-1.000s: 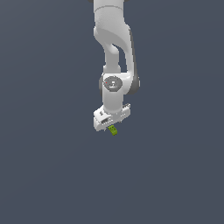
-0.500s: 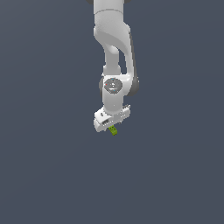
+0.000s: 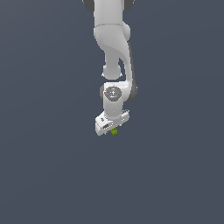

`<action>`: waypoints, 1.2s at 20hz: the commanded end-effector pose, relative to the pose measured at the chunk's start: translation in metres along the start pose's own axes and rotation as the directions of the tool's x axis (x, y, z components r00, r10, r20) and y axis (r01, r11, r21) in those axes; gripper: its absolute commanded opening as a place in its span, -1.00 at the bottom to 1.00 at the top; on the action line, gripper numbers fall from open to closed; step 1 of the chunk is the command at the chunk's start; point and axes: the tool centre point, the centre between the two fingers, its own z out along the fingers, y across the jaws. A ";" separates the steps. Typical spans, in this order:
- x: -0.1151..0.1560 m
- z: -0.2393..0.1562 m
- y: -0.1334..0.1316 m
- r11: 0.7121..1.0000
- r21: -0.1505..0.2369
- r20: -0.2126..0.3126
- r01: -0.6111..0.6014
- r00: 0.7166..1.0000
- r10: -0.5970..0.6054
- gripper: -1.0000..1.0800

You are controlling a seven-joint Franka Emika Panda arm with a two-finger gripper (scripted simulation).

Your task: Pick up the object and move it to a goal position.

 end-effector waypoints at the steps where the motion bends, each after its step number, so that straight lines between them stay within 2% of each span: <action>1: 0.001 0.004 0.001 1.000 -0.001 -0.001 0.000 1.000 0.000 0.92; 2: 0.001 0.004 0.001 1.000 -0.001 -0.001 0.000 1.000 0.000 0.92; 3: 0.001 0.004 0.001 1.000 -0.001 -0.001 0.000 1.000 0.000 -1.00; 16: 0.000 0.002 0.004 1.000 -0.001 -0.001 0.000 1.000 0.000 -1.00; 20: -0.002 -0.006 0.019 1.000 -0.001 -0.001 0.000 1.000 0.000 -1.00; 24: -0.005 -0.020 0.045 1.000 -0.001 -0.001 0.000 1.000 0.000 -1.00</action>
